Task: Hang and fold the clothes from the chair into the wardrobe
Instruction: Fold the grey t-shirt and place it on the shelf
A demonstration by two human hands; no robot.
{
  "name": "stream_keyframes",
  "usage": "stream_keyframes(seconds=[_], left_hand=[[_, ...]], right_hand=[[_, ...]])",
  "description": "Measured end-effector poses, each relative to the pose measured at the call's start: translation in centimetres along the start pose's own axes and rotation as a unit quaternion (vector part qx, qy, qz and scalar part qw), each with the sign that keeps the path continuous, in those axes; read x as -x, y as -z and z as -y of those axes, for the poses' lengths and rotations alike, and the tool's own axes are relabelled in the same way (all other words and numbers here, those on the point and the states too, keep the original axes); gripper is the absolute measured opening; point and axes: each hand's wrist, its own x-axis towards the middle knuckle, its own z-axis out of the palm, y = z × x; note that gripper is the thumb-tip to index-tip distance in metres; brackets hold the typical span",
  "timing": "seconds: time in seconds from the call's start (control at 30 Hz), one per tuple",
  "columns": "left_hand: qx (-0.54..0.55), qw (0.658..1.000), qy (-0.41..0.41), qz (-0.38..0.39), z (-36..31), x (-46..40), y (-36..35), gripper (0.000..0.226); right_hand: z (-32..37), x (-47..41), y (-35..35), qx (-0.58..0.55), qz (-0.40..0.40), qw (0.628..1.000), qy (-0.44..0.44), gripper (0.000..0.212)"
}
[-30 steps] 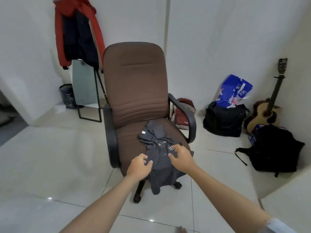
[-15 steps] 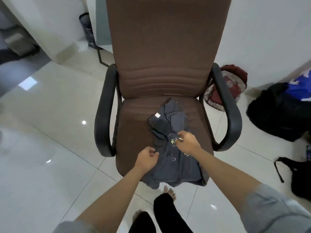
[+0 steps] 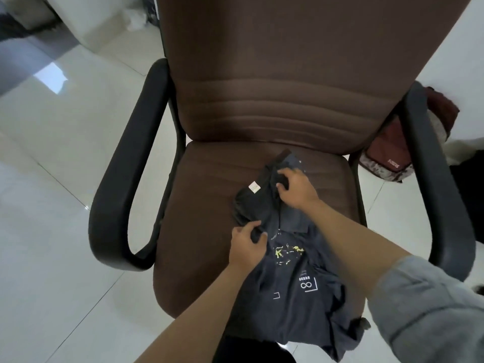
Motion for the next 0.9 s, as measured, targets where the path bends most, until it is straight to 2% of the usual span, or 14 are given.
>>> stream_keyframes(seconds=[0.13, 0.23, 0.3, 0.43, 0.57, 0.63, 0.7, 0.8, 0.9], left_hand=[[0.006, 0.999, 0.041, -0.034, 0.8, -2.1, -1.4, 0.035], [0.012, 0.997, 0.061, -0.053, 0.7, -2.6, -1.5, 0.037], [0.015, 0.995, 0.065, -0.071, 0.7, -2.7, -1.5, 0.039], [0.048, 0.991, 0.061, -0.107, 0.6, -2.3, -1.2, 0.038], [0.082, 0.987, 0.066, -0.125, 0.3, -1.2, -0.1, 0.032], [0.082, 0.987, 0.061, -0.123, 0.0, -0.1, 0.7, 0.031], [0.058, 0.99, 0.044, -0.12, -0.7, 1.3, 1.7, 0.027], [0.027, 0.994, 0.008, -0.106, -1.8, 3.6, 3.4, 0.026], [-0.001, 0.994, -0.023, -0.103, -2.7, 5.8, 5.2, 0.029]], right_hand=[[-0.3, -3.1, -1.9, 0.049, 0.019, 0.999, 0.012, 0.062], [-0.4, -3.4, -2.9, 0.11, -0.006, 0.994, 0.002, 0.056], [-0.3, -3.5, -3.2, 0.105, -0.027, 0.994, -0.008, 0.049], [-0.3, -3.0, -3.4, -0.002, -0.081, 0.997, -0.021, 0.033], [0.3, -0.7, -2.0, -0.159, -0.166, 0.971, -0.065, 0.016], [0.6, 1.2, -0.7, -0.202, -0.149, 0.966, -0.07, 0.016], [0.5, 3.0, 0.8, -0.203, -0.097, 0.973, -0.052, 0.016], [0.4, 5.9, 3.5, -0.157, 0.008, 0.987, -0.016, 0.042], [0.7, 8.9, 6.8, -0.105, 0.074, 0.992, -0.014, 0.049]])
